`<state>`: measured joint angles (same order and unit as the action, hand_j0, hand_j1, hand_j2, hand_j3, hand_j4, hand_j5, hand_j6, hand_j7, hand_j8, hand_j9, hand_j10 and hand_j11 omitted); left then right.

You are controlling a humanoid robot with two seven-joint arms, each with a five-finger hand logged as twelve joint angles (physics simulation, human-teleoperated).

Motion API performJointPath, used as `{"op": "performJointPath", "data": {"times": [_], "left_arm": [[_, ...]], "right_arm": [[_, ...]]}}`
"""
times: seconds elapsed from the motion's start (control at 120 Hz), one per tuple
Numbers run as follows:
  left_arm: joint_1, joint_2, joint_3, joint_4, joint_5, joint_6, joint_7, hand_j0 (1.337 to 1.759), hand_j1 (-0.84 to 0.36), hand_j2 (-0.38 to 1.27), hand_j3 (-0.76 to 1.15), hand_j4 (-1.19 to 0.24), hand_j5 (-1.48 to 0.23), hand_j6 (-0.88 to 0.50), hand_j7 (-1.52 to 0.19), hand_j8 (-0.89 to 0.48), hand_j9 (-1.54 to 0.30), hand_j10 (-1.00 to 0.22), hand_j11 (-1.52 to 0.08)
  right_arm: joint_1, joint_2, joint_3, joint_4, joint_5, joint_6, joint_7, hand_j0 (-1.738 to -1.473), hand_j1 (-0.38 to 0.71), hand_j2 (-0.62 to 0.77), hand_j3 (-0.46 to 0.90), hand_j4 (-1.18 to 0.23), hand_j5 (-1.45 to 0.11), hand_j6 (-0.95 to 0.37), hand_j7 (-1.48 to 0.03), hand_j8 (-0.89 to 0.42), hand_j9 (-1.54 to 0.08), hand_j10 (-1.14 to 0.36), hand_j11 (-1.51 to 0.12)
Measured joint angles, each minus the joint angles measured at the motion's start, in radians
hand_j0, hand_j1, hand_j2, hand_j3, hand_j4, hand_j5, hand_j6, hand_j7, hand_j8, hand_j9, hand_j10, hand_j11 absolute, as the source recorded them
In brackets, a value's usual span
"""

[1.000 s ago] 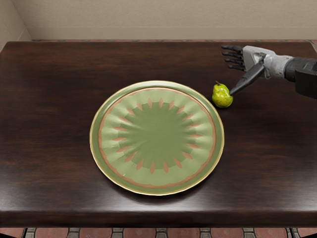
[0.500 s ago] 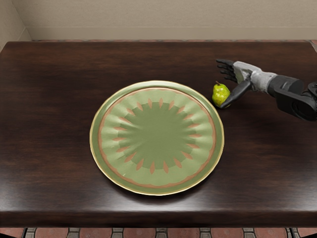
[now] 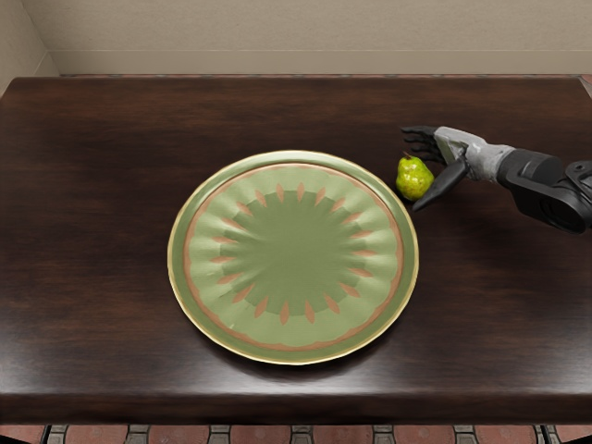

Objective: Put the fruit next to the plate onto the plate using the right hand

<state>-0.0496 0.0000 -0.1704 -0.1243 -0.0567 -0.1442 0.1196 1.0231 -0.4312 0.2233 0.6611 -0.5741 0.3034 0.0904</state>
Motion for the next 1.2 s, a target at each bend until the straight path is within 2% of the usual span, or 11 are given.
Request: {"op": "performJointPath", "data": {"times": [0.483,0.833,0.95,1.125,1.2], "left_arm": [[-0.001,0.000,0.000,0.000,0.000,0.000,0.000,1.658,0.35,0.00,0.00,0.00,0.00,0.00,0.00,0.00,0.00,0.00,0.00],[0.000,0.000,0.000,0.000,0.000,0.000,0.000,1.658,0.35,0.00,0.00,0.00,0.00,0.00,0.00,0.00,0.00,0.00,0.00],[-0.001,0.000,0.000,0.000,0.000,0.000,0.000,1.658,0.35,0.00,0.00,0.00,0.00,0.00,0.00,0.00,0.00,0.00,0.00],[0.000,0.000,0.000,0.000,0.000,0.000,0.000,1.658,0.35,0.00,0.00,0.00,0.00,0.00,0.00,0.00,0.00,0.00,0.00],[-0.001,0.000,0.000,0.000,0.000,0.000,0.000,1.658,0.35,0.00,0.00,0.00,0.00,0.00,0.00,0.00,0.00,0.00,0.00]], "right_arm": [[0.004,0.000,-0.005,0.000,-0.044,0.018,0.011,-1.658,0.00,-0.06,0.00,-0.29,-0.38,-0.29,-0.38,-0.29,-0.38,-0.29,-0.38],[0.000,0.005,-0.008,-0.001,-0.073,0.008,0.013,-1.658,0.13,-0.07,0.00,-0.44,-0.50,-0.41,-0.53,-0.34,-0.51,-0.36,-0.53],[-0.004,0.005,-0.018,-0.011,-0.079,0.007,0.028,-1.658,0.17,-0.07,0.00,-0.47,-0.54,-0.42,-0.57,-0.38,-0.55,-0.39,-0.57],[-0.008,0.005,-0.024,-0.018,-0.075,0.008,0.038,-1.655,0.21,-0.04,0.00,-0.51,-0.62,-0.39,-0.63,-0.36,-0.63,-0.35,-0.65],[-0.009,0.005,-0.025,-0.020,-0.075,0.008,0.039,-1.655,0.25,0.09,0.00,-0.52,-0.65,-0.39,-0.66,-0.35,-0.66,-0.35,-0.68]]}}
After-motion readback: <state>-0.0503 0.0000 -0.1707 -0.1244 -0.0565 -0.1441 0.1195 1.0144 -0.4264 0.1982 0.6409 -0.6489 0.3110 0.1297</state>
